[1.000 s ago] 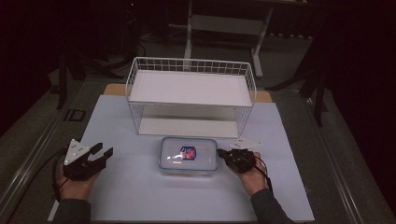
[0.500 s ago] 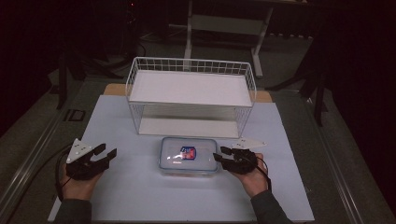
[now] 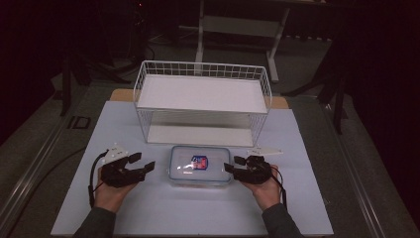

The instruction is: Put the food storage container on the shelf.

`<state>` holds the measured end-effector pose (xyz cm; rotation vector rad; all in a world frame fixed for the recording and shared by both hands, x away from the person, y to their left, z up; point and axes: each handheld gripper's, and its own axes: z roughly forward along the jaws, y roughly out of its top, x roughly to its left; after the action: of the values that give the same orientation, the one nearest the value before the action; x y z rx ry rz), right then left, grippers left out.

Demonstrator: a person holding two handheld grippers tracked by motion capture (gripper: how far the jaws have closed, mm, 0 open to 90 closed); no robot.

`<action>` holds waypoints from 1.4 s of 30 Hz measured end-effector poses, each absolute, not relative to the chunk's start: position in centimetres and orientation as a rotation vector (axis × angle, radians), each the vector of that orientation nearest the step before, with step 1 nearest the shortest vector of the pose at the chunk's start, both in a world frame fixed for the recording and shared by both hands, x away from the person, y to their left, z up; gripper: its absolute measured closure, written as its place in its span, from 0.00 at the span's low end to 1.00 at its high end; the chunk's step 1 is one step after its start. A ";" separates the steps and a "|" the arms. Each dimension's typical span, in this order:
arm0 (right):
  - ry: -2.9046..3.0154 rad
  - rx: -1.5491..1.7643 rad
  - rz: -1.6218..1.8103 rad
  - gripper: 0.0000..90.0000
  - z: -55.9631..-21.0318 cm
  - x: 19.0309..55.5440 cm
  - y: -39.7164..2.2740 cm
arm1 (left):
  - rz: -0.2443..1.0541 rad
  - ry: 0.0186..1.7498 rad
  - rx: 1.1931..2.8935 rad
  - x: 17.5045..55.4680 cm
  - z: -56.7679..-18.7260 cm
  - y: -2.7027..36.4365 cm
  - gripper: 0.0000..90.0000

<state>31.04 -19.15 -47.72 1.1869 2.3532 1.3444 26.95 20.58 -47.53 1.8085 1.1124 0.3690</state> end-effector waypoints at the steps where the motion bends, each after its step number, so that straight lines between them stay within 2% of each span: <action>1: 2.355 1.193 1.342 0.50 -47.8 31.1 -19.1 | 0.344 1.107 1.809 27.2 -47.6 20.0 0.38; 6: 2.400 1.176 1.292 0.34 -48.3 31.3 -18.6 | 0.253 1.091 1.827 28.3 -48.0 17.7 0.34; 10: 2.427 1.185 1.302 0.30 -48.5 31.5 -18.5 | 0.213 1.102 1.822 28.9 -48.6 17.1 0.31; 12: 2.446 1.218 1.341 0.25 -48.8 31.9 -18.3 | 0.114 1.111 1.775 29.5 -49.4 17.1 0.29; 16: 2.470 1.255 1.336 0.20 -49.3 32.3 -18.1 | 0.079 1.123 1.783 30.0 -49.9 16.7 0.26; 32: 2.510 1.407 1.476 0.15 -50.7 33.4 -18.4 | -0.010 1.160 1.764 31.3 -51.6 15.4 0.18; 38: 2.551 1.474 1.533 0.17 -51.2 33.7 -18.8 | -0.123 1.198 1.719 31.8 -52.2 15.6 0.17; 42: 2.549 1.489 1.548 0.21 -51.3 33.6 -19.0 | -0.137 1.212 1.713 31.6 -52.1 15.7 0.19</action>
<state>33.58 -19.01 -51.26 1.4886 2.5485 1.5482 31.64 15.68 -52.08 1.7130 1.2124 -0.1372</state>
